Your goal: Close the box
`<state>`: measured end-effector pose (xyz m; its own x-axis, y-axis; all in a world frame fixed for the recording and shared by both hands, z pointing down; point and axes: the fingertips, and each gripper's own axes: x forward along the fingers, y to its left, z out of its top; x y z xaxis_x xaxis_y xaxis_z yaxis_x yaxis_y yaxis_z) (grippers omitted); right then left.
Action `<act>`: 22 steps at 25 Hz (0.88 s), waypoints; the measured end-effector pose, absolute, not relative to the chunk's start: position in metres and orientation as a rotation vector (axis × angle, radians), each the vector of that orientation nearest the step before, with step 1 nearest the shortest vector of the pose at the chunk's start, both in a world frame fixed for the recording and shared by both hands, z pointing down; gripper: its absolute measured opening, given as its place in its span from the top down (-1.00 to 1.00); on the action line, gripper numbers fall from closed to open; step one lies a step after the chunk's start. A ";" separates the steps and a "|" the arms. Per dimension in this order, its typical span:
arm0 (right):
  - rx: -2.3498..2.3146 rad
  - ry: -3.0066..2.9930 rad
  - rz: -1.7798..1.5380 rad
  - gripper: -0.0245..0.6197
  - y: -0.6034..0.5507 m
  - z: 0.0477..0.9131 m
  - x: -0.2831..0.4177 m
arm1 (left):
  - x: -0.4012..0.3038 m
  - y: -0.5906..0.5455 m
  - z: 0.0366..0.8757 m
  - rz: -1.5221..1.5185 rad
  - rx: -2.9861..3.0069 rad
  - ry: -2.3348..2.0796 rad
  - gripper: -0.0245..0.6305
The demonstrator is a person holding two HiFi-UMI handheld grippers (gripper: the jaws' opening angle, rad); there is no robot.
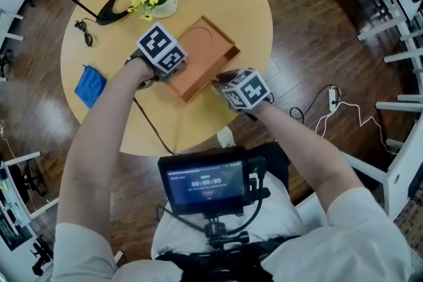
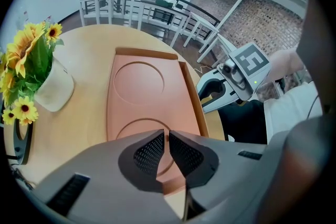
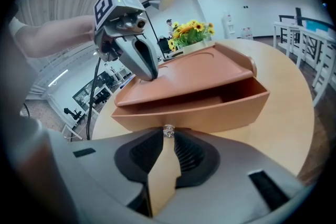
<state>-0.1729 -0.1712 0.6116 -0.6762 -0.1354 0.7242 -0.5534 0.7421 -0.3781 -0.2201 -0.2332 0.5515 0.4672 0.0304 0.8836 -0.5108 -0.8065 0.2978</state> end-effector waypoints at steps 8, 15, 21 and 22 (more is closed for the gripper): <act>0.547 -2.231 0.765 0.71 -0.192 0.611 -0.190 | -0.220 -0.233 0.550 1.316 2.192 -0.398 0.83; 0.533 -2.223 0.757 0.71 -0.192 0.612 -0.193 | -0.223 -0.233 0.550 1.284 2.199 -0.404 0.83; 0.509 -2.233 0.747 0.70 -0.189 0.609 -0.191 | -0.219 -0.232 0.548 1.305 2.215 -0.416 0.83; 0.506 -2.235 0.747 0.70 -0.189 0.609 -0.189 | -0.218 -0.232 0.547 1.300 2.214 -0.422 0.83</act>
<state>-0.1892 -0.1889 0.6087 -0.6675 -0.1324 0.7327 -0.5465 0.7555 -0.3613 -0.2180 -0.2319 0.5474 0.4871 0.0006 0.8734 -0.5131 -0.8090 0.2868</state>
